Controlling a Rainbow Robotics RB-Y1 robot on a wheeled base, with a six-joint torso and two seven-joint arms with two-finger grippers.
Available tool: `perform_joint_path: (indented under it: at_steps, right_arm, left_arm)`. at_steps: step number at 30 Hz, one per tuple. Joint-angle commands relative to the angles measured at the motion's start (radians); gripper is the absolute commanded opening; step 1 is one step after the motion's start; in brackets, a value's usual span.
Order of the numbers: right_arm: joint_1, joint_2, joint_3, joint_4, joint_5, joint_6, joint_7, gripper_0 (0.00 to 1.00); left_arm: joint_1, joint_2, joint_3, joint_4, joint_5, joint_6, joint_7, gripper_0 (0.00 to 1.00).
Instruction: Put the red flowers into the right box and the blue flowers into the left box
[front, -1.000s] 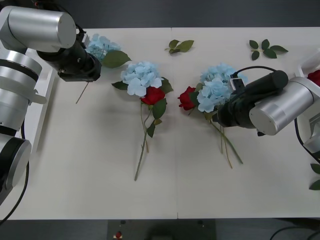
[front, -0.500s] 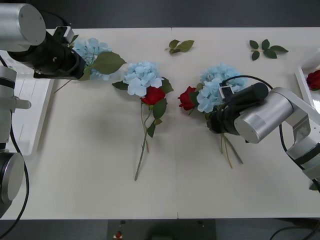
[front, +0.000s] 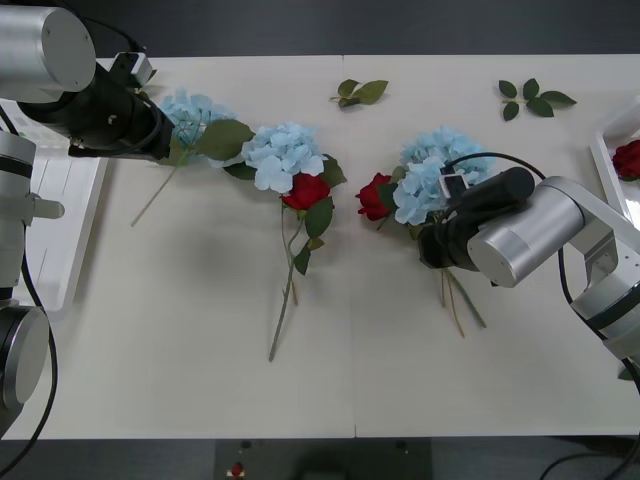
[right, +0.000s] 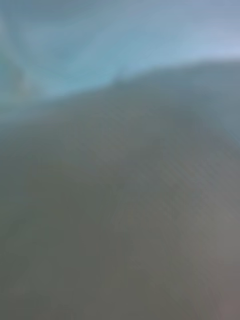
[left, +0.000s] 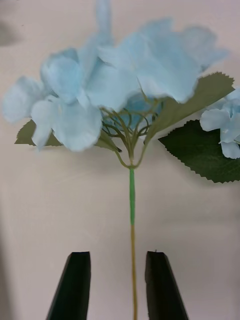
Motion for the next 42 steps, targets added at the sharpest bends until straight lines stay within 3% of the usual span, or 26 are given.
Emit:
perform_joint_path:
  at_steps: [1,11,21,29,34,42]
  right_arm:
    - [-0.037,0.034,-0.015,0.009,0.001,-0.010,0.008,0.00]
    - [-0.042,0.020,-0.024,0.012,-0.016,-0.022,0.027,0.00]
    - [-0.042,-0.056,-0.181,0.012,-0.255,-0.022,0.242,0.00]
    - [-0.042,-0.168,-0.280,0.012,-0.554,-0.029,0.473,0.00]
    - [-0.039,-0.256,-0.290,0.052,-0.910,-0.099,0.604,0.00]
    - [-0.039,-0.262,-0.290,0.063,-1.277,-0.151,0.852,0.00]
  left_arm:
    - [-0.014,0.024,0.013,-0.035,-0.011,-0.009,-0.038,1.00]
    - [0.013,0.028,-0.057,0.009,-0.028,-0.070,-0.038,1.00]
    - [0.070,0.028,-0.138,0.066,0.015,-0.141,-0.042,1.00]
    - [0.127,0.028,-0.174,0.066,0.033,-0.211,-0.034,1.00]
    - [0.141,0.020,-0.212,0.068,0.038,-0.253,-0.015,1.00]
    - [0.145,-0.014,-0.238,0.095,0.013,-0.310,0.020,1.00]
